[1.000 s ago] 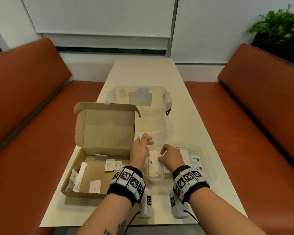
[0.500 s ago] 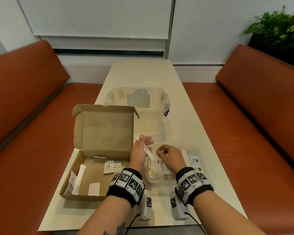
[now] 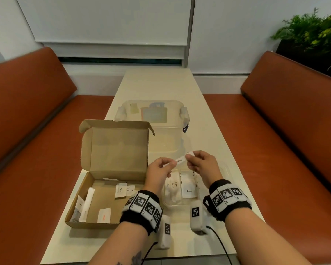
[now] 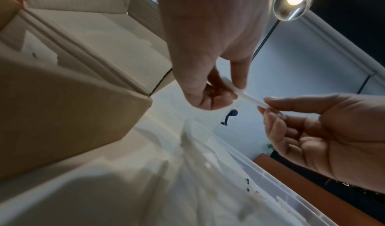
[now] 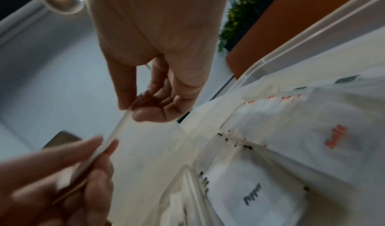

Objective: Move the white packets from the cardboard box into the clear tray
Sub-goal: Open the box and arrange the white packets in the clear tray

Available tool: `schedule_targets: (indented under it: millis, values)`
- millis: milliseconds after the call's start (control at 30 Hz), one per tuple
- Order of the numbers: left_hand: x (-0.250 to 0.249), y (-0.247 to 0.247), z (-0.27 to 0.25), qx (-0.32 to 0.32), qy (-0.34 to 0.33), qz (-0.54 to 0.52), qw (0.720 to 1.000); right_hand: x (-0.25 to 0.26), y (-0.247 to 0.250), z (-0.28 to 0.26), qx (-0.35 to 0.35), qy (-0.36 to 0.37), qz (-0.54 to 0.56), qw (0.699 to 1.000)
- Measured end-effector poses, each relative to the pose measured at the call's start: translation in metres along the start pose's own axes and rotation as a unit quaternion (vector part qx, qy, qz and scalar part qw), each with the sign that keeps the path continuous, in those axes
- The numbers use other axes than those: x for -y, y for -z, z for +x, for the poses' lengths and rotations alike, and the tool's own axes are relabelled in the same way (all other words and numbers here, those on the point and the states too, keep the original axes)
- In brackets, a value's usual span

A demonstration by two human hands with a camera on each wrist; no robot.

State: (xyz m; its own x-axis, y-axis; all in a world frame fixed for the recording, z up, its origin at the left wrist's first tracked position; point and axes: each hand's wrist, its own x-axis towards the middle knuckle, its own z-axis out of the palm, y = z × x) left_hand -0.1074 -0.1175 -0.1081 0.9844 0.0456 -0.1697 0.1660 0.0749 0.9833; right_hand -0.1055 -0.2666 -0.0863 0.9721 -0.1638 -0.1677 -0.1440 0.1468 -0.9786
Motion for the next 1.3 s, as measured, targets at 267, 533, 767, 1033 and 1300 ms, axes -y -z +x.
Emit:
schedule_targets:
  millis: [267, 533, 767, 1033, 1300]
  values:
    - [0.003, 0.0, -0.001, 0.005, 0.008, 0.05, 0.999, -0.005, -0.011, 0.0, 0.015, -0.016, -0.044, 0.999]
    - [0.009, 0.006, 0.001, -0.086, -0.001, 0.26, 0.962, -0.019, -0.014, 0.002, 0.027, -0.048, -0.271, 0.961]
    - [0.008, 0.006, 0.002, -0.089, 0.042, 0.357, 0.929, -0.031, -0.029, -0.003, 0.051, -0.03, -0.373, 0.926]
    - [0.006, 0.005, 0.004, -0.087, 0.042, 0.367, 0.925, -0.027, -0.028, -0.003, 0.08, 0.015, -0.45, 0.889]
    - [0.005, 0.007, 0.003, -0.079, 0.038, 0.381, 0.92, -0.029, -0.025, -0.007, 0.129, 0.011, -0.559, 0.819]
